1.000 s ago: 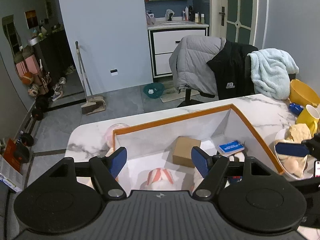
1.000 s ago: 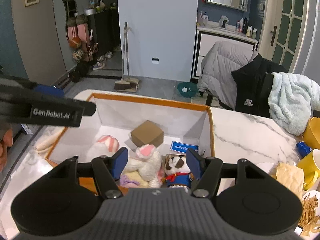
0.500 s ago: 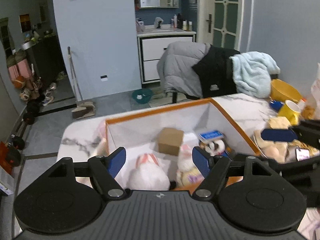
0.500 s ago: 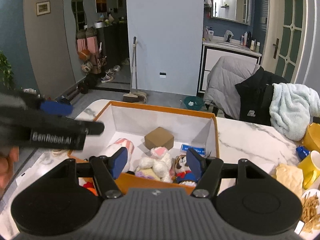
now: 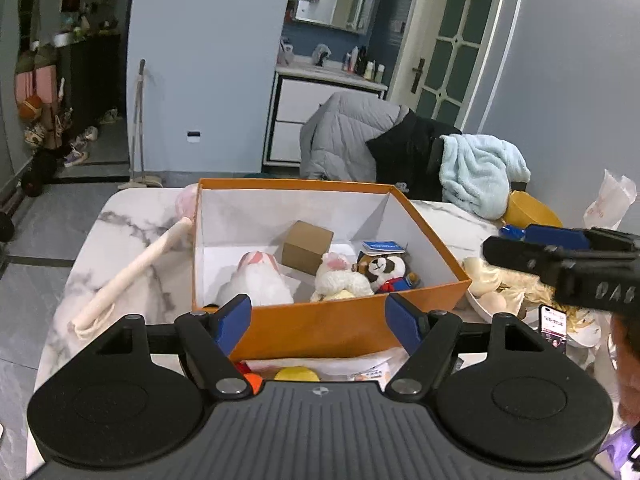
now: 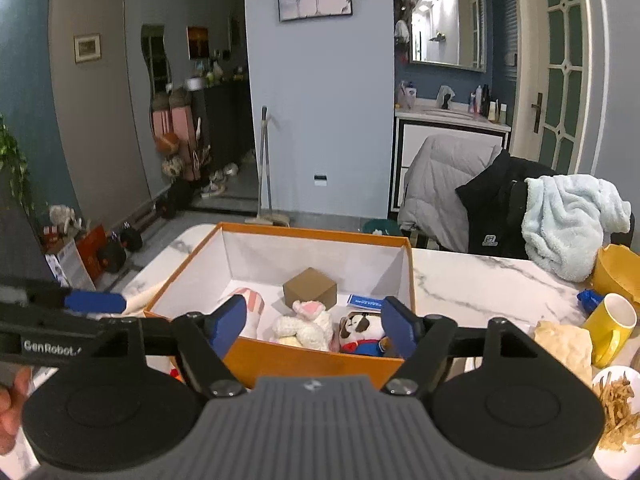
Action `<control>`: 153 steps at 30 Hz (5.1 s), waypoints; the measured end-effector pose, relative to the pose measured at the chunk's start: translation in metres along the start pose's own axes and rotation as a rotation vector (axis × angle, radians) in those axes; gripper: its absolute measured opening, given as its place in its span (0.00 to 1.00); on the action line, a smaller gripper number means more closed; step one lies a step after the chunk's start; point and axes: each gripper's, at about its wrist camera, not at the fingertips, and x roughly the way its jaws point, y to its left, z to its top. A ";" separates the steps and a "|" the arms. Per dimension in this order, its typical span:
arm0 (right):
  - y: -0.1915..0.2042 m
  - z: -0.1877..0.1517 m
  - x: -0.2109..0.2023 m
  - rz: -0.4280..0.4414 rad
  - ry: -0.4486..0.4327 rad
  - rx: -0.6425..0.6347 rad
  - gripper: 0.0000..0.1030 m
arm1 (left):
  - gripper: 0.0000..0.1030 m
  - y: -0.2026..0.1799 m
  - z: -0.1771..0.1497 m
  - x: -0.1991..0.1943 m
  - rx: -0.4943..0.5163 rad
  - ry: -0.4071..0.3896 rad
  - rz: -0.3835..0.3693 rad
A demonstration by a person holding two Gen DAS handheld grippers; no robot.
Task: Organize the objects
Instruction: 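Grasp the dark grey square pad with the left tool while the right tool grasps the white Vaseline tube, then lift the grey pad and the Vaseline tube off the table with both tools, then carry the grey pad and Vaseline tube over the orange box with both tools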
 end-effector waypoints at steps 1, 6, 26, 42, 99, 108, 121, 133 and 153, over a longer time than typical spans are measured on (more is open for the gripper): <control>-0.003 -0.003 -0.002 0.002 -0.005 0.009 0.81 | 0.85 -0.001 -0.005 -0.001 0.007 0.000 0.003; -0.017 -0.024 -0.002 0.004 0.024 0.049 0.83 | 0.85 -0.004 -0.034 0.006 0.060 0.063 -0.023; 0.013 -0.096 0.069 0.042 0.303 0.040 0.83 | 0.86 -0.048 -0.142 0.016 0.323 0.421 -0.167; 0.032 -0.122 0.135 0.001 0.480 0.102 0.56 | 0.91 -0.056 -0.165 0.019 0.322 0.490 -0.194; 0.015 -0.115 0.081 0.074 0.548 -0.038 0.46 | 0.87 0.019 -0.089 0.007 0.235 0.306 -0.130; 0.011 -0.080 0.054 0.134 0.443 0.026 0.46 | 0.87 0.022 -0.063 -0.003 0.188 0.238 -0.147; -0.009 -0.015 0.046 0.154 0.264 0.118 0.46 | 0.87 0.015 0.008 0.016 0.237 0.113 -0.126; -0.019 0.039 0.100 0.104 0.187 0.141 0.46 | 0.87 0.028 0.072 0.079 0.255 0.088 -0.030; -0.046 0.051 0.232 -0.078 0.204 0.211 0.46 | 0.87 0.029 0.076 0.173 0.361 0.196 0.139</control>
